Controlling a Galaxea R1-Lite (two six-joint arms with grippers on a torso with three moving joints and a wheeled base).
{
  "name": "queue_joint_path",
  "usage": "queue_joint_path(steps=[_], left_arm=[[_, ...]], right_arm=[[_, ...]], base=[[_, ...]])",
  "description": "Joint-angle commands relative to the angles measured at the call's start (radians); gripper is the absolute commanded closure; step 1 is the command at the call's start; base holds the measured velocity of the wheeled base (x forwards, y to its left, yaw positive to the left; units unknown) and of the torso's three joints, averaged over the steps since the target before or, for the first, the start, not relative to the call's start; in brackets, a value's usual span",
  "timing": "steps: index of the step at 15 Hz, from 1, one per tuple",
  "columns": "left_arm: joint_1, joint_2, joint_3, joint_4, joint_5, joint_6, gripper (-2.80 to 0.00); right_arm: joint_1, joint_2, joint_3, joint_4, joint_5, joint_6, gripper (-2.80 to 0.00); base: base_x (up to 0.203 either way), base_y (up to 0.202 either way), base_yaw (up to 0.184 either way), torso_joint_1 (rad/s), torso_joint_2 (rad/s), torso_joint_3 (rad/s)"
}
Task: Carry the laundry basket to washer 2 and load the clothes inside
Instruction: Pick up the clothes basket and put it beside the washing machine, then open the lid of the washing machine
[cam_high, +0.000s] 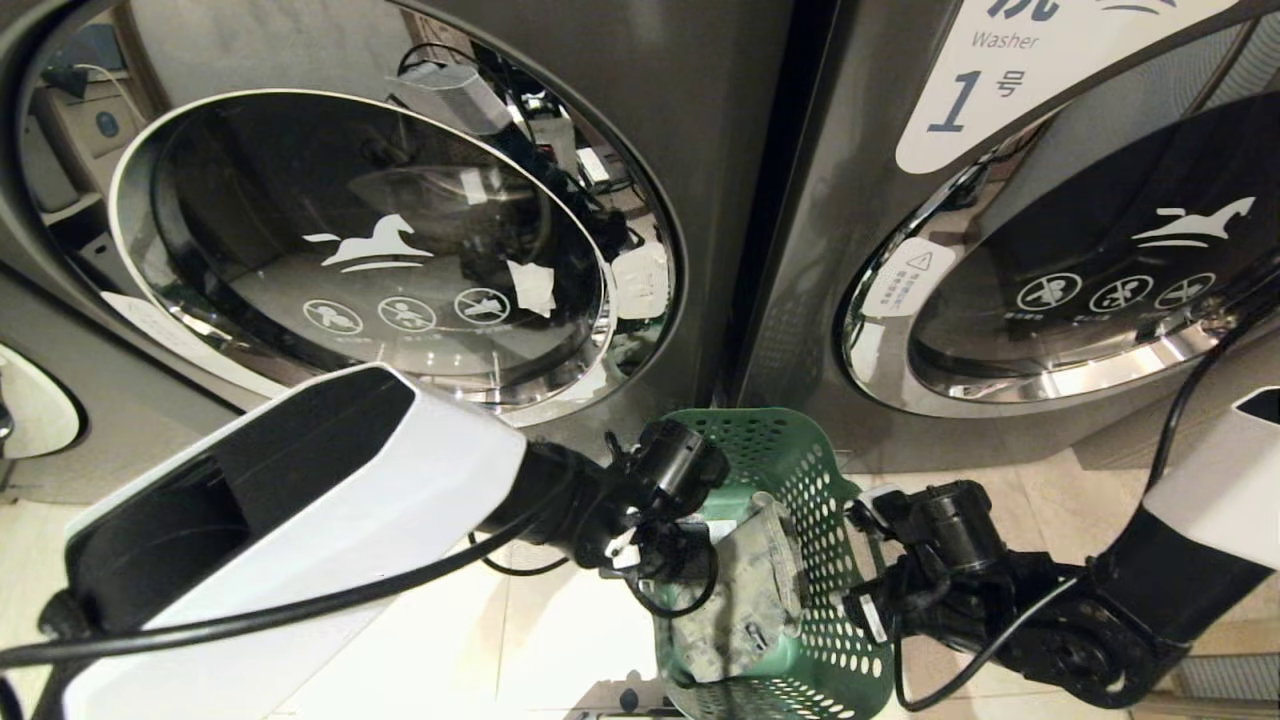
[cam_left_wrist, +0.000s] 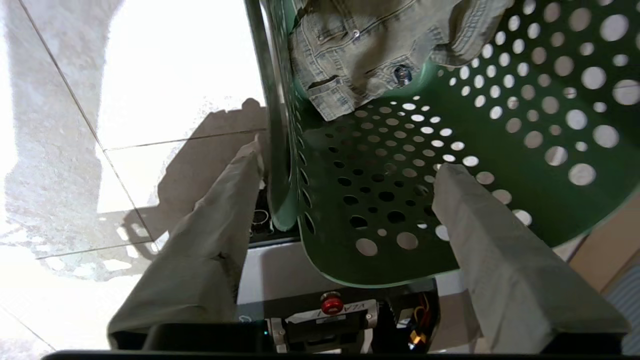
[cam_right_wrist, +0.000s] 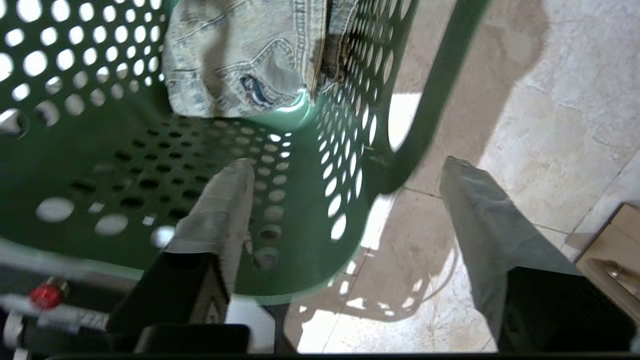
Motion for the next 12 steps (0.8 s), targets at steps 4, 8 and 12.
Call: queue_joint_path(steps=[4,8,12], left_arm=[[-0.011,-0.268,0.188,-0.001,0.028,0.001,-2.8],[-0.008,-0.531,0.483,-0.023,0.097,0.029,0.0],[0.087,-0.776,0.697,-0.034,0.136,0.035,0.0]], right_arm=[[0.045,-0.248,0.152,-0.001,-0.005,-0.002,-2.8],[0.062,-0.439,0.286,0.003,-0.016,-0.004,0.0],[0.054,-0.549,0.386,-0.001,-0.061,0.008,0.0]], base=[[0.0,0.0,0.0,0.0,0.0,0.0],[0.0,0.0,0.0,0.0,0.0,0.0],[0.0,0.0,0.0,0.0,0.0,0.0]])
